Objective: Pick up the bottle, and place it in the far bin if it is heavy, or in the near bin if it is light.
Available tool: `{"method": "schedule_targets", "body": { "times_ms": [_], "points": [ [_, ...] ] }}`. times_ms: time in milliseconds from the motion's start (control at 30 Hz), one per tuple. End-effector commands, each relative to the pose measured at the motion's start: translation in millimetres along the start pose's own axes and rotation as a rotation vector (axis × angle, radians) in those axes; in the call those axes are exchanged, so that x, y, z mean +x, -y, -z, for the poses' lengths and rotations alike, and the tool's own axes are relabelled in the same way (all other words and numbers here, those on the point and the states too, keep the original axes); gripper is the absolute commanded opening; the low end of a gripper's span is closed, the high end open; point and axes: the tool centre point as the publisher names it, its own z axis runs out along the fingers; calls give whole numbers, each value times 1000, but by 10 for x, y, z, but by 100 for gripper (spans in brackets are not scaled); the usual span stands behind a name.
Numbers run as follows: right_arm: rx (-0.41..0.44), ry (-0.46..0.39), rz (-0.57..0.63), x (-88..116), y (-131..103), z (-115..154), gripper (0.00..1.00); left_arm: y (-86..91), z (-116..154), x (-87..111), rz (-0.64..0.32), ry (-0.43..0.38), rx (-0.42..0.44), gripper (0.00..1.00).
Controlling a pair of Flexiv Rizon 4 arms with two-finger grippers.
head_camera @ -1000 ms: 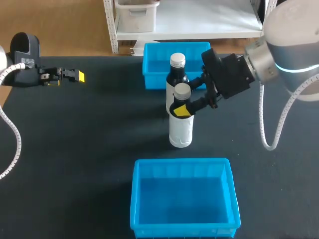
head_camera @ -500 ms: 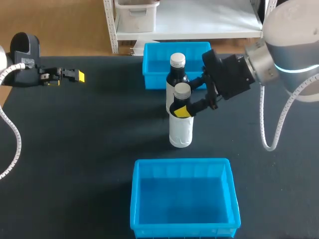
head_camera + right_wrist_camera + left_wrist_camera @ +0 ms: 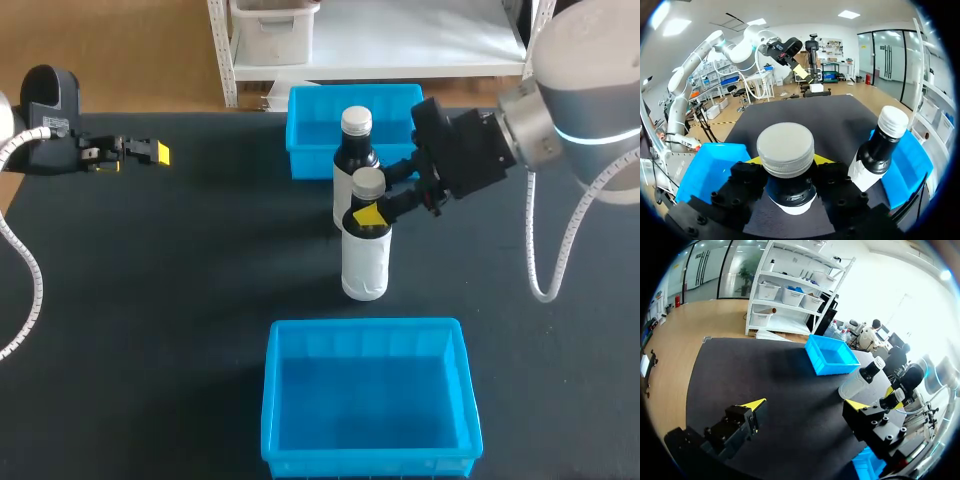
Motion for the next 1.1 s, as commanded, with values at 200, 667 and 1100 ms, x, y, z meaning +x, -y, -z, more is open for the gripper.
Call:
{"method": "schedule_targets", "body": {
  "times_ms": [200,667,1100],
  "points": [
    [3,8,4,11,-11,-9,0,0,0,0,0,0,0,100],
    [52,5,43,-232,-78,237,0,0,0,0,0,0,0,100],
    [101,21,80,-667,-466,551,0,0,0,0,0,0,0,100]
  ]
}}
